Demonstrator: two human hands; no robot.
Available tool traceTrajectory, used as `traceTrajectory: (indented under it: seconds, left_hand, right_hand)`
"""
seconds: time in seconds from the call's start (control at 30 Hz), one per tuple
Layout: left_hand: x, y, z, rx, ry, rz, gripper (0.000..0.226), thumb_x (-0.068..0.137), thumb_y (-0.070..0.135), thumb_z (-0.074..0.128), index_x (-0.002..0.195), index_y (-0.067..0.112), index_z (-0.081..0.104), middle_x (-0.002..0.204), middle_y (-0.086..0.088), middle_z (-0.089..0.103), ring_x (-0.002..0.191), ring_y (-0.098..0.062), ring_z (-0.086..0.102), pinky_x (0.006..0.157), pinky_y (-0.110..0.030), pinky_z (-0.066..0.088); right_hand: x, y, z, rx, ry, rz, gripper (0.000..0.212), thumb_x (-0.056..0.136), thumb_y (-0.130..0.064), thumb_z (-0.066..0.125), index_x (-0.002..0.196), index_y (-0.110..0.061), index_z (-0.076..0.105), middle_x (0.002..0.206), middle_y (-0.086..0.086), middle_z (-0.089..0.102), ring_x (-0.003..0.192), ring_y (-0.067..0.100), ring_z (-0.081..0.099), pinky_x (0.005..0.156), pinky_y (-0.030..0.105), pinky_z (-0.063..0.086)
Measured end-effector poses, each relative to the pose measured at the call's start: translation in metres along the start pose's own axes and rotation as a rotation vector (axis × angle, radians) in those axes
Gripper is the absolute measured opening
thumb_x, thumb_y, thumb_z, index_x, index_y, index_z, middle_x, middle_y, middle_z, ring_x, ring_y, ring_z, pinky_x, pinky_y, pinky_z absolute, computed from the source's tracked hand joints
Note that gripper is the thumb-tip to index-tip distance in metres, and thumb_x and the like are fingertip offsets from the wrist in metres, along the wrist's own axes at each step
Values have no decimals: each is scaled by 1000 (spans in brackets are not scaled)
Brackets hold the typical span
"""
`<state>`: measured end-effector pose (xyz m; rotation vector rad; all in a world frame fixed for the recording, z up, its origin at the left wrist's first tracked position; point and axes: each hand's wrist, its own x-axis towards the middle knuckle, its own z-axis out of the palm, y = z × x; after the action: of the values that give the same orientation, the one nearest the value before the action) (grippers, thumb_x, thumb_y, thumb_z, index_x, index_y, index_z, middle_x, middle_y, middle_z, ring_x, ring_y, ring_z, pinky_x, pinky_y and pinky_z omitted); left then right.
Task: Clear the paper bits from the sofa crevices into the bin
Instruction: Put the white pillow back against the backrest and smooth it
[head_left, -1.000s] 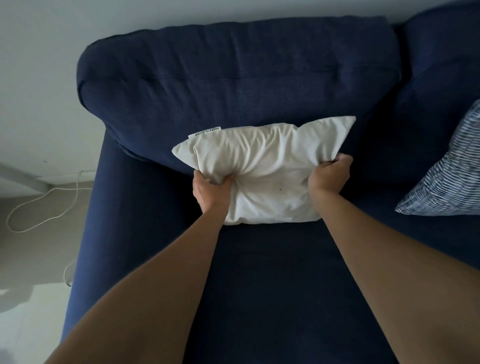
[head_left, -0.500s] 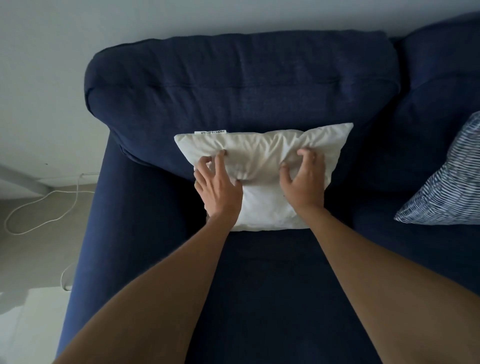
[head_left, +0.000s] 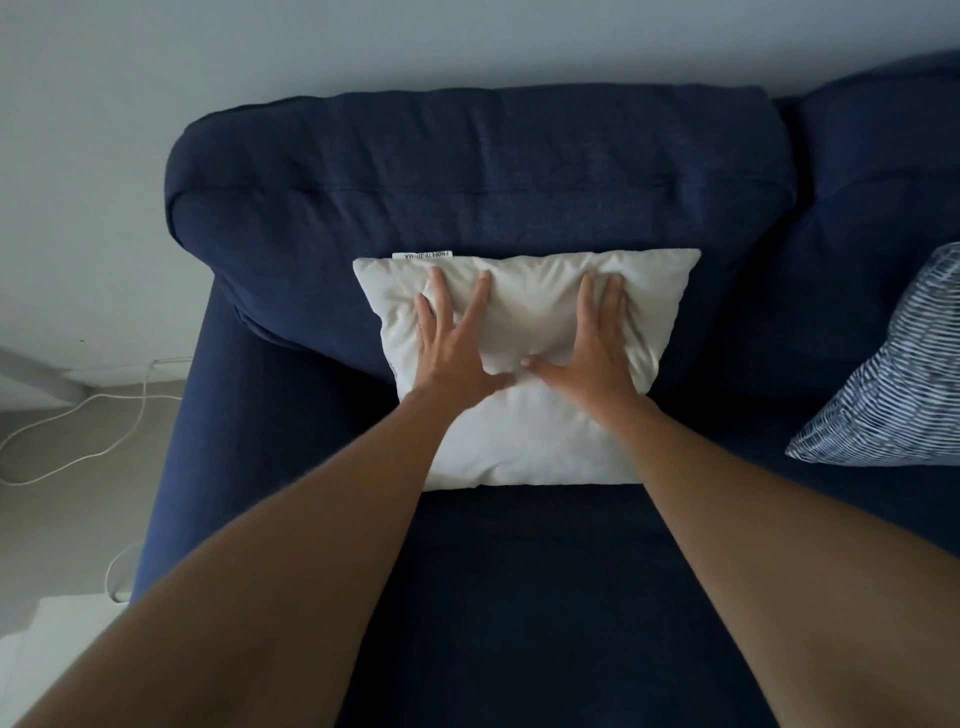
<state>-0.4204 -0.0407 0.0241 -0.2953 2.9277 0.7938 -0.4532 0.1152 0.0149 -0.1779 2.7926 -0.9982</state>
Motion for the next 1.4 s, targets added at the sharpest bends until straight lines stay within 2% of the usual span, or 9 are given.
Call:
traceTrajectory:
  seconds: [0.33,0.47,0.63,0.77,0.87,0.93,1.03,1.1,1.4]
  left_hand:
    - [-3,-3,12,139,-201,-100,114,81,44,72,149,35,-20,153,-14,-37,144,-46,-19,118,-56,5]
    - [-12,-4,19,201,-163,-93,110,85,44,68,151,31,-19,155,-19,-31,145,-47,-13,119,-55,5]
    - [-28,-3,32,328,159,-31,99,84,39,70,155,27,2,160,-24,-1,146,-44,10,118,-48,21]
    - [-28,-1,33,284,210,-43,93,82,25,73,154,30,14,140,-15,33,122,-28,41,96,-36,44]
    - [-26,-3,36,156,159,-22,97,84,8,68,155,26,5,149,-17,22,135,-30,32,103,-37,44]
    - [-28,-2,37,85,84,-28,97,88,4,62,155,25,-5,159,-20,2,149,-32,9,117,-42,29]
    - [-34,-1,33,90,-28,-43,100,90,18,63,152,27,-15,161,-15,-14,150,-29,-8,121,-46,15]
    - [-36,0,26,130,-78,-57,98,91,28,62,152,28,-15,161,-14,-16,150,-30,-10,120,-47,12]
    - [-45,32,-25,346,-248,-129,74,95,50,44,154,28,5,162,-11,5,151,-27,2,119,-48,20]
  right_hand:
    - [4,2,7,-180,-133,84,122,74,-48,75,152,-17,-13,160,11,-22,149,29,-16,120,49,7]
    - [-1,9,5,-204,-156,53,117,77,-41,74,152,-16,-11,160,12,-21,149,30,-14,121,47,6]
    - [-13,12,3,-253,3,-17,96,81,-25,73,153,-15,10,162,13,0,150,31,6,119,43,23]
    - [-18,14,-1,-344,136,-43,78,78,-19,73,143,-16,30,148,13,28,134,30,34,99,46,48]
    - [-20,18,0,-360,120,-59,79,80,-21,70,145,-15,27,149,12,27,134,30,34,101,44,46]
    - [-22,19,1,-354,86,-60,83,82,-23,67,149,-13,19,156,14,20,143,30,26,112,43,37]
    - [-24,17,0,-284,-40,-36,92,86,-23,63,153,-9,2,162,13,1,151,26,3,123,37,12]
    - [-25,14,-7,-275,-115,-8,94,88,-24,62,153,-9,-4,162,11,-6,151,24,-4,124,36,7]
    - [-41,-18,-57,-331,-269,28,75,92,-30,56,151,-10,15,162,12,4,150,28,11,119,45,25]
